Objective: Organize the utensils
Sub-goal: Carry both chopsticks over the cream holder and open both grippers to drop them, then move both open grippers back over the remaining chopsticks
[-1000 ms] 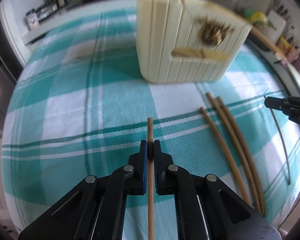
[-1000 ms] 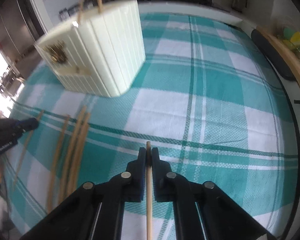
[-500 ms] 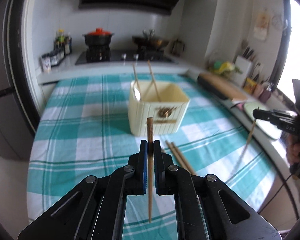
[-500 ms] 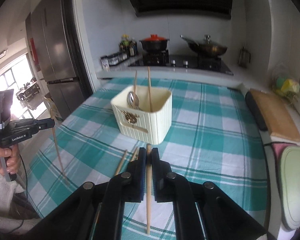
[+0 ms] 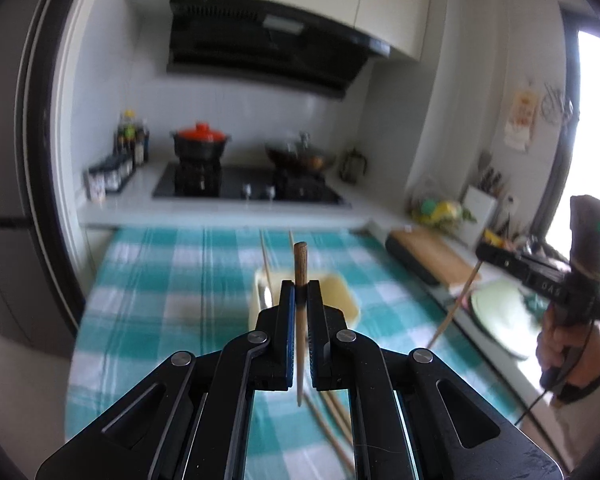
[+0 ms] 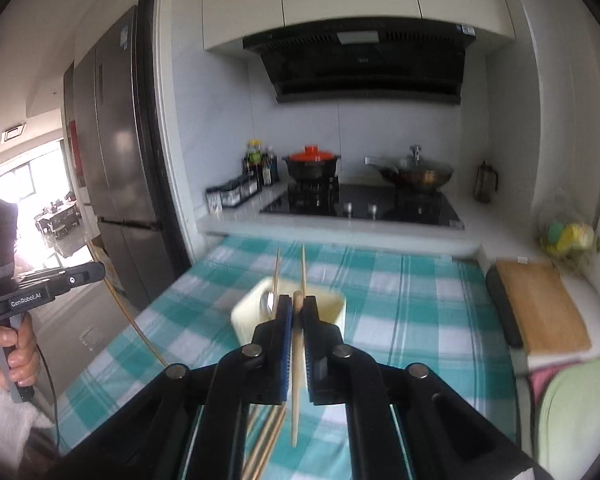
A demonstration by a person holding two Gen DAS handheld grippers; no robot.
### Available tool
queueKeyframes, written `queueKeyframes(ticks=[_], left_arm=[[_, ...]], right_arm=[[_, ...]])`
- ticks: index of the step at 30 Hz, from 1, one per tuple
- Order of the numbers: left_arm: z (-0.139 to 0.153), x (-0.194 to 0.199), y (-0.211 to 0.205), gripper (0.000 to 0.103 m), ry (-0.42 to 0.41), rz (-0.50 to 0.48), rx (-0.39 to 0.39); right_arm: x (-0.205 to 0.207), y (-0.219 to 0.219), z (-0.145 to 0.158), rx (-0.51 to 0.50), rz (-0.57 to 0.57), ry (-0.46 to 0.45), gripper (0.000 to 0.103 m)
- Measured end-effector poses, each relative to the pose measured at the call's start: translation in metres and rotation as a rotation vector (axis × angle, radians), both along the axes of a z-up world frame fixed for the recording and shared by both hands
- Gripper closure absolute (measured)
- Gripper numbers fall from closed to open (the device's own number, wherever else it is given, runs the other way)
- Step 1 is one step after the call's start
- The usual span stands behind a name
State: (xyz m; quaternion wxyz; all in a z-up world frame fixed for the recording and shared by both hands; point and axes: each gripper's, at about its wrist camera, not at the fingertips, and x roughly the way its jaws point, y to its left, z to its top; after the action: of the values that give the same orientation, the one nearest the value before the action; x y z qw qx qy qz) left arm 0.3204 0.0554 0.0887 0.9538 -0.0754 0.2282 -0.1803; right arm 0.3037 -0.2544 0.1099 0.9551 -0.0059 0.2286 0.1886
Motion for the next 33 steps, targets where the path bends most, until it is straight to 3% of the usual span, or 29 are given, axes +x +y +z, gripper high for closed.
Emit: queueKeyframes(ticks=[3,8,13,17,23,27,28,29,30,32,33], left_arm=[[0.025,0.023,-0.004,0.099,-0.061,0.035,-0.017],[0.036,0.064,-0.019,0.099,-0.113,0.083,-0.026],[0.016,0.103,-0.037,0.099,-0.056,0.072,-0.02],[-0.019,0.135,-0.056,0.099,0.049,0.036,0.014],[-0.07,0.174,-0.068,0.099,0.21,0.008,0.047],[-0.092,0.187,-0.072,0.098,0.281,0.01,0.042],[-0.093,0.187,-0.072,0.095,0.289,0.019,0.041],[-0.095,0.187,-0.07,0.079,0.307,0.028,0.028],[-0.095,0.187,-0.069,0.054,0.314,0.032,0.018],[-0.09,0.178,-0.062,0.032,0.305,0.051,0.003],[-0.085,0.171,-0.058,0.028,0.289,0.055,0.009]], right_arm=[[0.018,0.008,0.023,0.006,-0.003,-0.049,0.097],[0.043,0.019,0.046,0.017,-0.012,-0.13,0.097],[0.073,0.033,0.038,0.015,-0.018,-0.168,0.097],[0.105,0.044,0.009,-0.016,-0.003,-0.11,0.097],[0.156,0.054,-0.051,-0.04,0.016,0.078,0.097],[0.175,0.057,-0.074,-0.024,0.03,0.156,0.096],[0.178,0.057,-0.076,-0.017,0.032,0.165,0.095],[0.181,0.057,-0.078,-0.014,0.028,0.177,0.087],[0.181,0.056,-0.078,-0.008,0.019,0.185,0.067],[0.175,0.051,-0.07,0.026,-0.001,0.162,0.045],[0.17,0.049,-0.065,0.034,-0.005,0.144,0.044]])
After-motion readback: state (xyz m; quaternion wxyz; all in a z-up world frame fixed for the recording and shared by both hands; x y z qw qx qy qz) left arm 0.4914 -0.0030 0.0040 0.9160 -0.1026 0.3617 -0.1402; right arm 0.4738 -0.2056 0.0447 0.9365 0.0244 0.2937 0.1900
